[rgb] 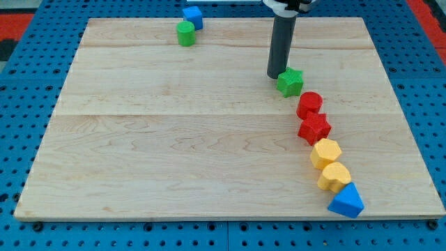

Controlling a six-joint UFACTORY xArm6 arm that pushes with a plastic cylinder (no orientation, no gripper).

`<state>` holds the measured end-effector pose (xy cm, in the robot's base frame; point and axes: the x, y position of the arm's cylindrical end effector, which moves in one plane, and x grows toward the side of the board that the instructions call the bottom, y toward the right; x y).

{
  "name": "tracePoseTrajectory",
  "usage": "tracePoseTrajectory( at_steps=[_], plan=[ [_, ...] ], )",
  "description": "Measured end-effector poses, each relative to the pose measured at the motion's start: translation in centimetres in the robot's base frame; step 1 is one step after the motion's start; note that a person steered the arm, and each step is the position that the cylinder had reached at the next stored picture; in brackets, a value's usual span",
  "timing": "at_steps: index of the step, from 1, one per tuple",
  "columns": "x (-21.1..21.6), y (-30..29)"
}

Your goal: Slide the green circle on top of the green star

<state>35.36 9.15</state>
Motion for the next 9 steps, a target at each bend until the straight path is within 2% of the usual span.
tracePoseTrajectory(
  at_steps=[2, 3, 4, 5, 6, 7, 8, 9],
  plan=[
    [0.0, 3.8],
    [-2.5, 1.4],
    [-6.6, -4.7],
    [-3.8, -13.2],
    [1.2, -23.4],
    [-4.4, -31.2],
    [-10.0, -30.9],
    [-11.4, -24.1]
  ],
)
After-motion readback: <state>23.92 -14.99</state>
